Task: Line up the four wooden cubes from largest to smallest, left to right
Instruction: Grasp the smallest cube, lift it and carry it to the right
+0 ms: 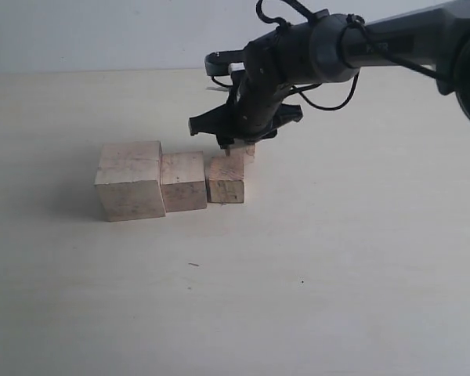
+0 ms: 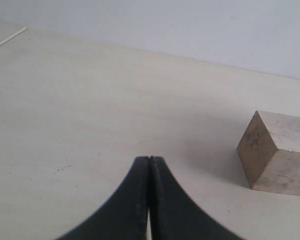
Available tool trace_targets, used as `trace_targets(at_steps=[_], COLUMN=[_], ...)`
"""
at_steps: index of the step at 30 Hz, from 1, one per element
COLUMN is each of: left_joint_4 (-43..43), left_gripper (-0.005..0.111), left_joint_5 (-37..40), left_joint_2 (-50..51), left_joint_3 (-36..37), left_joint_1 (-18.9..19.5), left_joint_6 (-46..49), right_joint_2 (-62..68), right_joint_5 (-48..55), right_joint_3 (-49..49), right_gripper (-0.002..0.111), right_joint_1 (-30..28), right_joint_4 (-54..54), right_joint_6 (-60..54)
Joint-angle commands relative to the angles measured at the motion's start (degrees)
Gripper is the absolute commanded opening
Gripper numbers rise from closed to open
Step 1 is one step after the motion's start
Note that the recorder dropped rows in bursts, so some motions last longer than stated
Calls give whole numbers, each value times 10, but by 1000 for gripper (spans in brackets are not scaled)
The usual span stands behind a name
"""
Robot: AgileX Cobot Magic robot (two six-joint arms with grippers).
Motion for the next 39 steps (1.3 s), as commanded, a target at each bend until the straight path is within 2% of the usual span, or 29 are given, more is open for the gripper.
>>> trace_targets(at_steps=[1,7,11,14,18,20,23,26,31,39], left_joint_4=[1,1,1,1,1,1,1,1,1,1], left_gripper=[0,0,0,0,0,0,0,0,0,0], left_joint_5=[-4,-4,-4,-4,-4,-4,-4,-4,-4,-4], left_joint_2=[-4,-4,-4,-4,-4,-4,-4,-4,-4,-4], left_joint_3=[0,0,0,0,0,0,0,0,0,0], left_joint_1=[-1,-1,-1,-1,-1,-1,-1,-1,-1,-1], left_joint_6=[-1,-1,-1,-1,-1,-1,-1,-1,-1,-1], right_joint_2=[-63,-134,-161,-168,-169,-169,-168,-167,-153,-103], right_joint_5=[22,67,106,134,187,233,262,254,219,258], right_joint_3=[-4,-4,-4,8,38,59,83,103,109,111], right_gripper=[0,0,0,0,0,0,0,0,0,0], right_joint_1=[-1,-32,-82,-126,-178,-194,-196,-196,-196,-189], right_joint_4=[-3,-1,19,75,281,383,400,397,441,475], right_joint_6=[-95,-243,-328,-403,-651,-823,-983,-1045,-1053,-1142])
